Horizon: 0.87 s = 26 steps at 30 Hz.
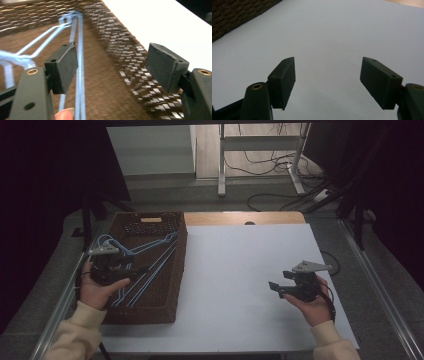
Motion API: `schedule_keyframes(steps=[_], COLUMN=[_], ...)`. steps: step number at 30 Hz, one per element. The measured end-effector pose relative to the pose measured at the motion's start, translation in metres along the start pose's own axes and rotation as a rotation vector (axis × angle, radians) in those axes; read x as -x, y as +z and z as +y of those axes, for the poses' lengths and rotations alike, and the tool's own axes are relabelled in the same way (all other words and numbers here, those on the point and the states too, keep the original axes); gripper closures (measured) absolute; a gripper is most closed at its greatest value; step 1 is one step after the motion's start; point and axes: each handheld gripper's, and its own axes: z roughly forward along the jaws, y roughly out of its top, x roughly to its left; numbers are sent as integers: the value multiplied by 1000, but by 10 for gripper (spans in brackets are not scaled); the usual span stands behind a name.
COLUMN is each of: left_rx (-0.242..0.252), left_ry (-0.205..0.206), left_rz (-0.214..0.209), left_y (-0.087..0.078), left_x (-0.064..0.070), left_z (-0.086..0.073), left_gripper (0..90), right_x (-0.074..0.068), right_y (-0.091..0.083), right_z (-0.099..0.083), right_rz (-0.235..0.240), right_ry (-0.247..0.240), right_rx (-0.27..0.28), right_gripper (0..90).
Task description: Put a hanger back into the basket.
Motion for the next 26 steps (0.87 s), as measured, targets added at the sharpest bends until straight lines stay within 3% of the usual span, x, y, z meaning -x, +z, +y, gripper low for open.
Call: schedule_keyframes(steps=[5,9,14,26], left_rx=[-1,-15,-12,-6], left_ry=[41,86,92,78], left_rz=[-116,-161,-178,-180], left_y=[17,29,33,32], left_x=[29,46,53,51], left_z=[-6,-11,-13,-11], left_gripper=[250,246,246,246], right_x=[0,0,0,4], right_y=[0,-1,1,7], right_z=[0,0,-2,-7], right_rz=[10,22,30,40], right_ry=[-1,-5,-3,0], right_rx=[2,2,-7,-7], right_gripper=[288,285,284,281])
